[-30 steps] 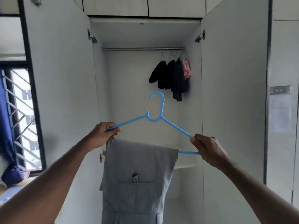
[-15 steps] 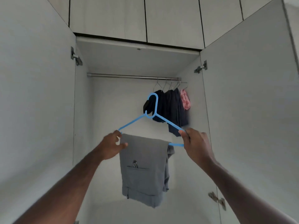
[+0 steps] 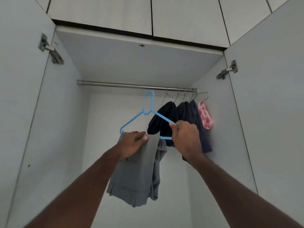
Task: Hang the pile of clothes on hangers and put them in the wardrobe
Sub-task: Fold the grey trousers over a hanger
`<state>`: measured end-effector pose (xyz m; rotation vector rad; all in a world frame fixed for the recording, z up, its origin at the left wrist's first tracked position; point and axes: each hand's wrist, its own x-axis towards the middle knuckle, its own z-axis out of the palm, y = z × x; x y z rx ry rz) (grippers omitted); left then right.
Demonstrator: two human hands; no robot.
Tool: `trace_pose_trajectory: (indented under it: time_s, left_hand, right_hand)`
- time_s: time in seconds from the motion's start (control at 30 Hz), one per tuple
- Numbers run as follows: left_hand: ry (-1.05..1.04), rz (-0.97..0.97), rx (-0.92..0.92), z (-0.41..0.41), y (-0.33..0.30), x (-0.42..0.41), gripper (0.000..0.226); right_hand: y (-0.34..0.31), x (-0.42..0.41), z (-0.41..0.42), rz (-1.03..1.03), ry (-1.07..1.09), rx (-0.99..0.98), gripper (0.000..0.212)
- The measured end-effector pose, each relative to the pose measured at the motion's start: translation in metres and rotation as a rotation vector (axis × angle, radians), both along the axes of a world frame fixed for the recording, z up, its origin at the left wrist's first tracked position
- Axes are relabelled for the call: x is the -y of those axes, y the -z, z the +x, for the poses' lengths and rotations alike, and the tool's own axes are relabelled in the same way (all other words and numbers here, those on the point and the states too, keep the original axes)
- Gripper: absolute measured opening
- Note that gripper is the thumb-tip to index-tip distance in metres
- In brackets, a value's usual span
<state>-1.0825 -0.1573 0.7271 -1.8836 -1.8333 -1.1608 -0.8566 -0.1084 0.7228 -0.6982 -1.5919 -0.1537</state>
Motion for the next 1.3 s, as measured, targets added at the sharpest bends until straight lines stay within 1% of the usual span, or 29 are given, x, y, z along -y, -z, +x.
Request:
trace_pose_trajectory:
  time_s: [0.03, 0.1, 0.2, 0.27, 0.37, 0.57, 0.73, 0.8, 0.93, 1.07, 1.17, 1.3]
  left_hand:
    - [0.025, 0.061, 0.016, -0.006, -0.008, -0.009, 0.054]
    - [0.014, 0.178, 0.038, -0.018, -0.027, -0.024, 0.043]
    - [-0.032, 0.283, 0.028, -0.037, -0.046, -0.040, 0.043]
    - [-0.057, 0.319, 0.021, -0.051, -0.056, -0.053, 0.046]
    - [-0.056, 0.353, 0.011, -0.067, -0.068, -0.072, 0.030]
    - [0.006, 0.304, -0.007, -0.086, -0.082, -0.111, 0.029]
    - [0.035, 0.207, -0.066, -0.096, -0.083, -0.139, 0.028]
    - [0.056, 0.202, -0.067, -0.098, -0.082, -0.148, 0.028]
    - [0.072, 0.196, -0.068, -0.104, -0.086, -0.164, 0.031]
    - [0.091, 0.231, -0.075, -0.108, -0.088, -0.169, 0.032]
    - [0.113, 0.251, -0.090, -0.110, -0.089, -0.171, 0.030]
    - [0.115, 0.213, -0.091, -0.114, -0.089, -0.174, 0.026]
  right_hand:
    - [-0.010, -0.010, -0.005, 0.012, -0.014, -0.016, 0.040]
    - [-0.031, -0.025, -0.014, 0.043, -0.015, -0.042, 0.040]
    - [-0.063, -0.036, -0.026, 0.068, -0.002, -0.086, 0.040]
    - [-0.087, -0.042, -0.035, 0.063, 0.039, -0.095, 0.036]
    - [-0.123, -0.049, -0.046, 0.059, 0.104, -0.111, 0.035]
    - [-0.166, -0.065, -0.063, 0.037, 0.213, -0.037, 0.026]
    - [-0.175, -0.084, -0.079, 0.040, 0.296, -0.034, 0.021]
    - [-0.176, -0.089, -0.086, 0.046, 0.329, -0.024, 0.020]
    - [-0.180, -0.097, -0.097, 0.063, 0.402, -0.008, 0.010]
    - [-0.185, -0.103, -0.103, 0.058, 0.434, -0.026, 0.007]
    - [-0.187, -0.105, -0.102, 0.048, 0.489, -0.031, 0.006]
    - [-0.193, -0.107, -0.103, 0.044, 0.514, -0.037, 0.013]
